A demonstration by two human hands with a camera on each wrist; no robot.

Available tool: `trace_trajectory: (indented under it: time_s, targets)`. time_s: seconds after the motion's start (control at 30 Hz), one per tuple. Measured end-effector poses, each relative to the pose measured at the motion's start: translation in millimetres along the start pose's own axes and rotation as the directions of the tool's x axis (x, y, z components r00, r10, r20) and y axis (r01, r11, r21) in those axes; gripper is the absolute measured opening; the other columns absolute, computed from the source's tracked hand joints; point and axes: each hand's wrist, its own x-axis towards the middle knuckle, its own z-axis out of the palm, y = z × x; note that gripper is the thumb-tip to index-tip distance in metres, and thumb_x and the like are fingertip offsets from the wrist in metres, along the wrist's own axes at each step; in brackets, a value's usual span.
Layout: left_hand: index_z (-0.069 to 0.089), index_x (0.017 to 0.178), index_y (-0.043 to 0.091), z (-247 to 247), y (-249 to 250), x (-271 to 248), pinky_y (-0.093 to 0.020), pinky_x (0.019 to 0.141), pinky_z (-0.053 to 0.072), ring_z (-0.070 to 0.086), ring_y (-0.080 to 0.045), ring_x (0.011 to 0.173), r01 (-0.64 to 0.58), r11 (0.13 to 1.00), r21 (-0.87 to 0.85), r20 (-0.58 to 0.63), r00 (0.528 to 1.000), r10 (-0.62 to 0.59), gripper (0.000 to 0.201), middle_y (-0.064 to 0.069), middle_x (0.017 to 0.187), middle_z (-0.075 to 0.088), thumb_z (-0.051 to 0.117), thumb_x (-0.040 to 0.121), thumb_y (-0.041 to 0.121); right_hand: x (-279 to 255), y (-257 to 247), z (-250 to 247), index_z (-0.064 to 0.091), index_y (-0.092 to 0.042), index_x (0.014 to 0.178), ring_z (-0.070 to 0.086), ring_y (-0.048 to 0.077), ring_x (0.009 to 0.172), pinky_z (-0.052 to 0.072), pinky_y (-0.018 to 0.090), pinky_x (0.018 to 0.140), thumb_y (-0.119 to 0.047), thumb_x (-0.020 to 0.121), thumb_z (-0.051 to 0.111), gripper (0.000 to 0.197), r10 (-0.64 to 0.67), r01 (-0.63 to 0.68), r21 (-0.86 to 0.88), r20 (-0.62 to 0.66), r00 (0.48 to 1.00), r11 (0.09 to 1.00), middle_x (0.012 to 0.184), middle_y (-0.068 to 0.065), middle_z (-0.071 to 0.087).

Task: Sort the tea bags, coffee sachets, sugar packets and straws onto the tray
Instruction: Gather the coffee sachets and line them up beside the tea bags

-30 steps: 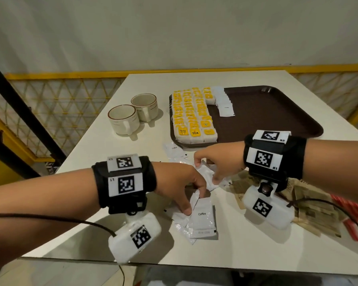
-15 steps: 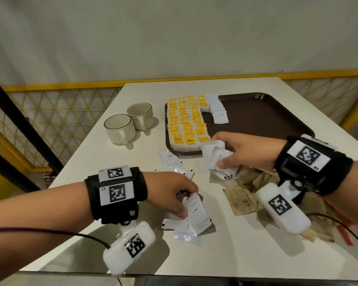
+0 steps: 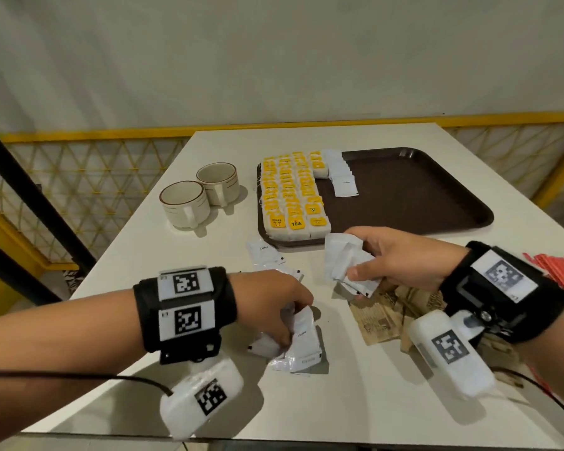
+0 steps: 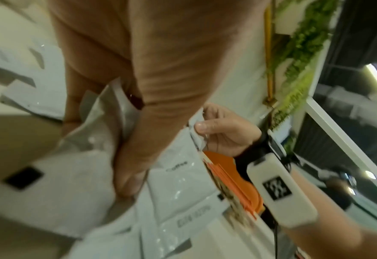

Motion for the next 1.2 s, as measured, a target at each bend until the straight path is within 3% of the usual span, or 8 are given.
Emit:
trace_trajectory:
  time_s: [0.1,0.27,0.37,0.47,0.57,0.8,0.93,1.2]
  targets:
    - [0.059,0.085,0.012,-9.7,-6.1,2.7,-0.022,0.065,0.041,0.052,-0.013,0.074,0.035,0.992,-0.117,0.001,0.999,-0.035,0.02,0.0,0.082,0.06,0.076,0.077,0.02,-0.8,-5.2,-1.9,0.054,-0.016,0.111,0.065,0.028,0.087,0.054,0.042,0.07,0.002,0.089,0.058,0.029,-0.023,0.023,0.019,-0.003,1.0,1.0,0.107,0.02,0.063]
    - [0.058,0.073,0.027,-40.4,-18.2,8.9,-0.02,0.063,0.044,0.056,-0.007,0.068,-0.041,0.862,-0.506,-0.342,0.926,-0.157,0.021,0.012,0.073,0.059,0.077,0.077,0.019,0.2,-18.0,-8.1,0.049,-0.022,0.122,0.063,0.032,0.089,0.058,0.04,0.059,0.014,0.089,0.047,0.049,-0.076,0.094,0.31,-0.069,0.995,0.946,0.116,0.013,0.057]
    - [0.066,0.088,0.016,-52.5,-18.5,17.0,-0.025,0.068,0.053,0.067,-0.014,0.077,-0.266,0.533,-0.804,-0.464,0.84,-0.281,0.018,0.001,0.084,0.071,0.074,0.078,0.004,8.1,-23.7,-11.7,0.048,-0.024,0.125,0.059,0.034,0.092,0.057,0.038,0.058,0.013,0.091,0.043,0.05,-0.105,0.193,0.454,-0.212,0.972,0.87,0.126,0.016,0.052]
    - [0.062,0.1,0.005,-47.1,-10.1,30.8,-0.026,0.06,0.057,0.071,-0.019,0.073,-0.407,0.087,-0.909,-0.411,0.848,-0.335,0.023,-0.01,0.084,0.073,0.061,0.081,-0.008,17.7,-19.5,-10.5,0.044,-0.018,0.132,0.06,0.031,0.093,0.059,0.038,0.058,0.012,0.092,0.041,0.05,-0.052,0.242,0.563,-0.332,0.942,0.79,0.132,0.018,0.051]
    - [0.061,0.101,0.004,-31.8,-2.3,44.1,-0.025,0.055,0.056,0.07,-0.017,0.067,-0.404,-0.127,-0.906,-0.339,0.872,-0.353,0.019,-0.01,0.083,0.072,0.053,0.088,-0.007,21.6,-8.9,-2.3,0.048,-0.015,0.129,0.066,0.028,0.09,0.06,0.044,0.067,0.011,0.093,0.038,0.046,-0.029,0.232,0.601,-0.327,0.944,0.765,0.127,0.018,0.056]
    - [0.062,0.114,0.002,-6.5,4.2,63.4,-0.034,0.075,0.058,0.07,-0.026,0.09,-0.365,0.071,-0.928,-0.357,0.822,-0.443,0.037,-0.018,0.107,0.07,0.068,0.078,-0.007,20.2,-0.8,6.0,0.057,-0.013,0.119,0.067,0.026,0.092,0.056,0.043,0.074,-0.034,0.087,0.055,0.038,-0.07,0.216,0.66,-0.241,0.968,0.72,0.109,0.013,0.067]
    - [0.063,0.111,0.003,-3.8,7.0,63.8,-0.029,0.074,0.058,0.07,-0.024,0.089,-0.386,0.126,-0.914,-0.403,0.823,-0.4,0.036,-0.016,0.104,0.071,0.069,0.077,-0.007,25.1,7.5,9.1,0.056,-0.012,0.111,0.067,0.024,0.085,0.059,0.036,0.063,-0.011,0.085,0.067,0.028,-0.066,0.271,0.482,-0.4,0.914,0.833,0.101,0.013,0.067]
    - [0.065,0.099,0.007,-5.1,0.8,64.6,-0.028,0.065,0.058,0.07,-0.021,0.08,-0.479,0.023,-0.878,-0.434,0.774,-0.461,0.028,-0.011,0.097,0.072,0.07,0.074,-0.004,21.8,11.6,-1.3,0.057,-0.006,0.104,0.071,0.022,0.081,0.06,0.034,0.067,0.006,0.084,0.061,0.023,-0.083,0.401,0.576,-0.499,0.863,0.713,0.094,0.012,0.07]
